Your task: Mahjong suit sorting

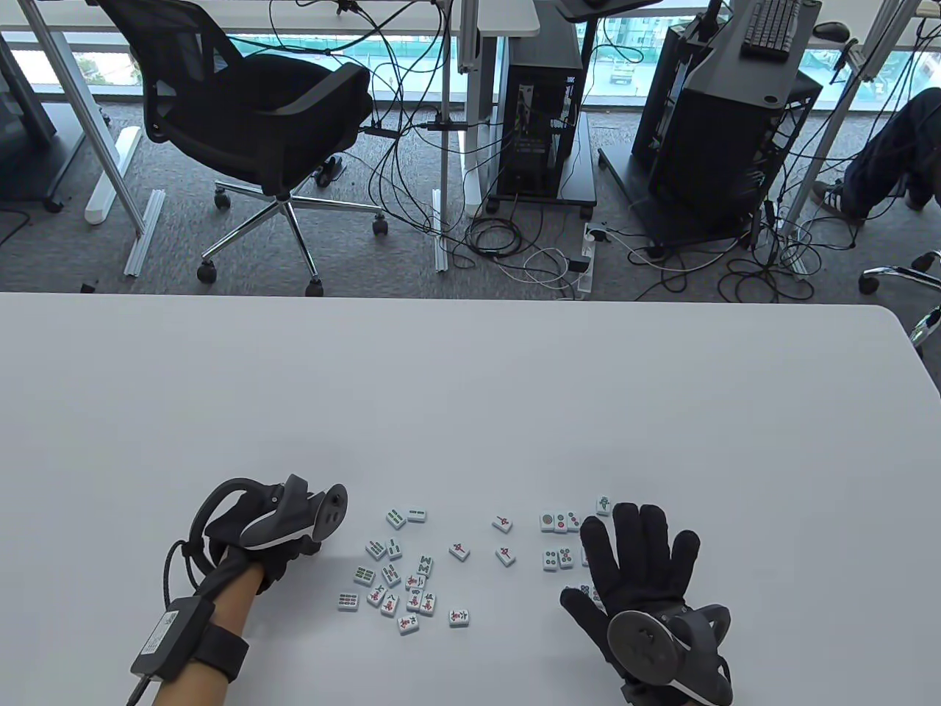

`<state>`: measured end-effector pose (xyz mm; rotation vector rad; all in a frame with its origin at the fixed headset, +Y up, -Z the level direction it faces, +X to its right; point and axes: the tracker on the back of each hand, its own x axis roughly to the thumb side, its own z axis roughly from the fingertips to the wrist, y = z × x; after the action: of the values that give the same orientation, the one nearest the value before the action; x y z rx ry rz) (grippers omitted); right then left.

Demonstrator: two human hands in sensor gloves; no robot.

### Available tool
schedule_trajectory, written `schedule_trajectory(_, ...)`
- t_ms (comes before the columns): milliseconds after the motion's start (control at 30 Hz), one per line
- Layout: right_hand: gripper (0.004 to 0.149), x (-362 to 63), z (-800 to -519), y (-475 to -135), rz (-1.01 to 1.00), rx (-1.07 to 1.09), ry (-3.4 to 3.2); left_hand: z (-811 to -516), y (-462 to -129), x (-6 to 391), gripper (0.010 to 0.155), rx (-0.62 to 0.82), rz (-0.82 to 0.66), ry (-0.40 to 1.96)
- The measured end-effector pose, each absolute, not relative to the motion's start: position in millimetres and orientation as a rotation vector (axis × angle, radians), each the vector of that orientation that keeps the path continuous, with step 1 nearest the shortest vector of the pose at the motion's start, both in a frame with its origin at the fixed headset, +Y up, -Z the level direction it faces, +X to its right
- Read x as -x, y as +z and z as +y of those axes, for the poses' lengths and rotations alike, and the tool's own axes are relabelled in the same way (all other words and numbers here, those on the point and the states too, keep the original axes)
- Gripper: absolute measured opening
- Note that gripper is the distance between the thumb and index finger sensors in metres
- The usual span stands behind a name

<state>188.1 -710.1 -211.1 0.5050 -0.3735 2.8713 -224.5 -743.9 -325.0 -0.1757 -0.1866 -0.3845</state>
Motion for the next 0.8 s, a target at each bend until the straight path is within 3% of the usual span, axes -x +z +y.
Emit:
schedule_trajectory(133, 0.079, -190, -708, -211, -0.378, -0.49, 2.86, -713, -313, 228, 0.067, 0.08, -0.167, -0.338)
schedule_trajectory(300, 0.079, -190, -709, -212, -0.378, -0.489, 2.859, -688, -288, 205, 0.063, -0.024, -0.312, -0.295)
schedule_trajectory(500, 0.079, -189, -709, -211, -0.37, -0.497, 2.869, -709, -248, 128, 0.054, -0.023, -0.683, -0.286)
schedule_trajectory(600, 0.079, -189, -710, -211, -0.373, -0.498, 2.864, -720, -233, 94, 0.054, -0.044, -0.799, -0.311)
schedule_trajectory(700, 0.079, -189, -710, -211, -0.371, -0.5, 2.86, -727, -226, 65, 0.057, -0.098, -0.853, -0.393)
schedule_trajectory(800, 0.079, -189, -710, -212, -0.368, -0.503, 2.858, -737, -229, 45, 0.057, -0.06, -0.85, -0.425)
